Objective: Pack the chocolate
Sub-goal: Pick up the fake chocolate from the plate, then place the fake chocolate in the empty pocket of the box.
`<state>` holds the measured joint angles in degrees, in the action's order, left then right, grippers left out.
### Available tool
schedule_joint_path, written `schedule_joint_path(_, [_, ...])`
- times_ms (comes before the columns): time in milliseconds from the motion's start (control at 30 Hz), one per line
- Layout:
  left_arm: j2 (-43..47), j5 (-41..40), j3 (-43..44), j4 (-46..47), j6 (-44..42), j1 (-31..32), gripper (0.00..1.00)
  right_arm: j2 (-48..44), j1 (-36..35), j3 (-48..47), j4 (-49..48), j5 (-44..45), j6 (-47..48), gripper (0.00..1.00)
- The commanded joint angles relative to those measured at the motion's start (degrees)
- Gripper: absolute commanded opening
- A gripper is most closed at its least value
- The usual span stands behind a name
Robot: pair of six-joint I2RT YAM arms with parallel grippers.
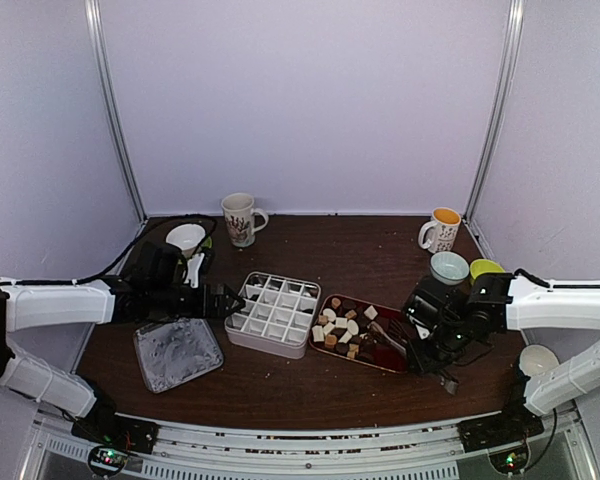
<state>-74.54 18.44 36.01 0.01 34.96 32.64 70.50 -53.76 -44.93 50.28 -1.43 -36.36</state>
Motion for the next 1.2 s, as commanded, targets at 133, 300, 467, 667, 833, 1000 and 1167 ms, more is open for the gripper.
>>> schedule_joint_path(133, [2.8, -2.4, 1.1, -0.9, -2.0, 0.3, 0.97, 0.0, 1.0, -1.0, -1.1, 0.5, 1.6, 0.42])
schedule_joint_path(300, [2.3, -2.1, 1.5, -1.4, -2.2, 0.2, 0.97, 3.5, 1.1, -2.5, -1.4, 1.0, 3.8, 0.40])
schedule_joint_path(467, [2.8, -2.4, 1.2, -1.5, -2.2, 0.2, 0.97, 4.0, 1.1, -3.8, -0.9, 1.8, 4.4, 0.31])
schedule_joint_path(667, [3.7, -3.2, 1.6, -2.7, -3.1, 0.3, 0.97, 1.1, 1.1, -6.3, 0.7, 3.4, 5.4, 0.23])
schedule_joint_path(833, [4.2, -3.9, 2.4, -3.7, -3.8, 0.3, 0.97, -1.9, 0.8, -8.3, 0.5, 1.1, 7.4, 0.24])
schedule_joint_path(1000, [3.9, -3.5, 2.5, -3.3, -3.8, 0.3, 0.97, -2.0, -1.0, -10.6, -3.8, -4.1, 9.6, 0.23])
schedule_joint_path(1167, [4.3, -3.5, 2.3, -3.6, -3.9, 0.3, 0.97, 2.3, -4.6, -15.4, -6.0, -5.9, 12.1, 0.23])
